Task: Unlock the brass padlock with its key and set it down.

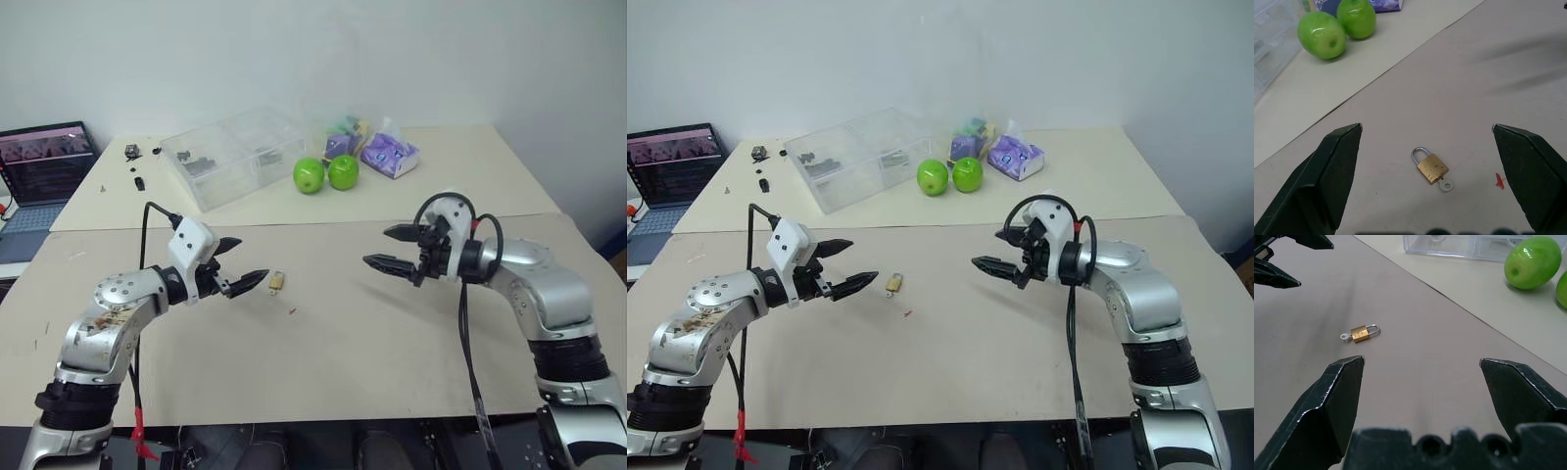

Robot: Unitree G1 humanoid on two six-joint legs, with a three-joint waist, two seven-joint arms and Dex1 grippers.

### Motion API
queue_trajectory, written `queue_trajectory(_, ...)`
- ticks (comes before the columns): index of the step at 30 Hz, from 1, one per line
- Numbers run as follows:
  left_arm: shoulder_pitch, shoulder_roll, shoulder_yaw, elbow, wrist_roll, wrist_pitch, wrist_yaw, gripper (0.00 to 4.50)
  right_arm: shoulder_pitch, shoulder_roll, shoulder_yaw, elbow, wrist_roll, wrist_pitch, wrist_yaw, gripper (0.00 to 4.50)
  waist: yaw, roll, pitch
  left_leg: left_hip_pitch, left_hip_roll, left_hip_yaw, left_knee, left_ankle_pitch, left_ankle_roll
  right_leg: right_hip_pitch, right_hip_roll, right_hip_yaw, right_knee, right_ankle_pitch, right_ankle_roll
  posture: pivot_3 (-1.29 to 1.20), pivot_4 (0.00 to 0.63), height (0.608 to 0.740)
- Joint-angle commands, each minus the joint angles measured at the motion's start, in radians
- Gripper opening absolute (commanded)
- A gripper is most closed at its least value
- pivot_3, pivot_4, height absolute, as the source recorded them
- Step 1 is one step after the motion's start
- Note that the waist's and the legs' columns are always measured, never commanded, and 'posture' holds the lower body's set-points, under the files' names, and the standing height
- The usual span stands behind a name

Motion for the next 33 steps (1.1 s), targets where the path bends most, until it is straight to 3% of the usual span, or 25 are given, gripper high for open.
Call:
queue_trajectory(1, -0.008, 0.034, 0.033, 0.013, 0.005, -0.034, -0.024, 4.50, -0.008, 0.001, 0.013, -0.025, 0.005, -0.012, 0.007, 4.49, 0.000, 0.000, 0.000, 0.000, 0.000, 0.000, 0.000, 0.000, 0.000, 0.000, 0.000, 0.000, 0.000, 0.000, 0.000, 0.00, 0.150, 0.740)
queue_trajectory(5, -0.030, 0.022, 0.183, 0.148, -0.012, -0.019, 0.081, 4.50, -0.058, 0.045, 0.096, 0.032, -0.043, -0.038, 0.014, 4.49, -0.009, 0.000, 0.000, 0.002, 0.002, 0.000, 0.000, 0.000, 0.000, 0.000, 0.002, 0.001, 0.000, 0.000, 0.000, 0.00, 0.150, 0.740)
queue_trajectory(10, -0.020, 0.013, 0.261, 0.227, 0.042, -0.020, 0.222, 4.50, -0.099, 0.101, 0.168, 0.048, -0.056, -0.040, 0.030, 4.49, -0.005, 0.000, 0.000, 0.001, 0.005, 0.000, 0.000, 0.000, 0.001, -0.001, 0.005, 0.000, 0.001, 0.000, 0.000, 0.00, 0.150, 0.740)
queue_trajectory(14, 0.015, 0.008, 0.284, 0.204, 0.025, -0.026, 0.228, 4.50, -0.125, 0.142, 0.224, 0.066, -0.076, -0.053, 0.046, 4.49, -0.003, -0.002, 0.000, 0.000, 0.008, 0.000, 0.000, -0.001, 0.000, -0.004, 0.006, 0.001, 0.001, 0.000, -0.001, 0.00, 0.150, 0.740)
queue_trajectory(23, 0.088, -0.033, 0.141, 0.073, 0.002, -0.017, 0.128, 4.50, -0.148, 0.157, 0.230, 0.110, -0.123, -0.085, 0.042, 4.49, 0.005, -0.001, 0.000, -0.001, 0.009, 0.001, 0.000, -0.002, -0.003, -0.006, 0.006, 0.002, 0.001, 0.002, -0.003, 0.00, 0.150, 0.740)
queue_trajectory(33, 0.043, -0.263, -0.019, 0.088, 0.053, 0.076, 0.304, 4.50, -0.080, 0.067, 0.129, 0.059, -0.153, -0.069, -0.035, 4.49, 0.002, -0.002, -0.001, -0.001, 0.011, 0.003, 0.000, -0.002, -0.002, -0.006, 0.011, 0.003, 0.001, 0.003, -0.005, 0.00, 0.150, 0.740)
